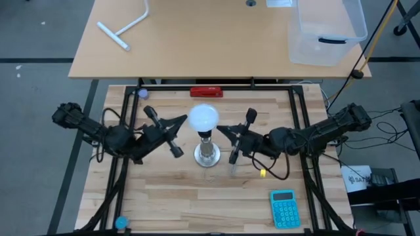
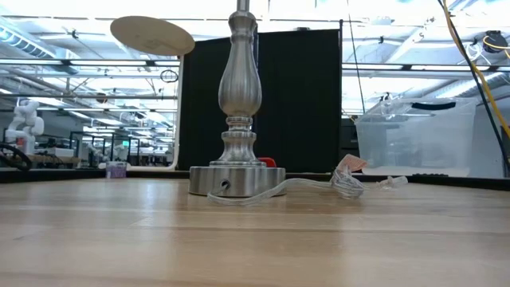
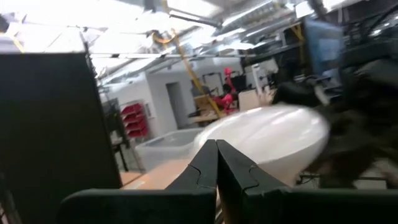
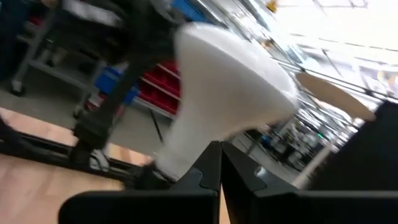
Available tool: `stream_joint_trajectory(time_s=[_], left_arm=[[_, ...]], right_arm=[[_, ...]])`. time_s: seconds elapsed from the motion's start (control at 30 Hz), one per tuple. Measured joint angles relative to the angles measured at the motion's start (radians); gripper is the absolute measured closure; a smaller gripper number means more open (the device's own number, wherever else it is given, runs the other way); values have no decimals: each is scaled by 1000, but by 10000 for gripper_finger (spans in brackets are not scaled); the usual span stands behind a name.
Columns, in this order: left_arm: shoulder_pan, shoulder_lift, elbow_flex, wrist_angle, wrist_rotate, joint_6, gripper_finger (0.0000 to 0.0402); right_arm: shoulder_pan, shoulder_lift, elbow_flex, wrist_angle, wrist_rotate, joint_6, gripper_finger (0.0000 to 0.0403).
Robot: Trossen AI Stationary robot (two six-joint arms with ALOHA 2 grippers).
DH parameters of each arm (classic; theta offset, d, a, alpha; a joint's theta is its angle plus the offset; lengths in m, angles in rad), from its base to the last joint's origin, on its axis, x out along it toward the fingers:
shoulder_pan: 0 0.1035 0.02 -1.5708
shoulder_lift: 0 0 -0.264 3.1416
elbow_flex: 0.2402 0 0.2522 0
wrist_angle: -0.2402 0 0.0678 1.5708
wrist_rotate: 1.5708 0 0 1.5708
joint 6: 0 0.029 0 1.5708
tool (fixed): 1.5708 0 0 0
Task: Screw lightbulb
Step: Insert the white lightbulb into the silver lamp
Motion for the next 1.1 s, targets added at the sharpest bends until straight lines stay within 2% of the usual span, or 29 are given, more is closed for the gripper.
stream_joint_trajectory(time_s=[0.1, 0.4, 0.63, 1.1], left_arm=[[-42, 0, 0, 17, 13, 38, 402], [-86, 3, 0, -16, 59, 19, 402], [-47, 3, 1, -58, 86, -43, 402], [13, 2, 2, -117, 107, -115, 402]], right_arm=[[-20, 0, 0, 31, 7, -1, 403], [-84, -1, 0, 180, 2, -26, 403], [-97, -1, 0, 222, -84, -44, 403], [-89, -5, 0, 186, -119, -46, 403]])
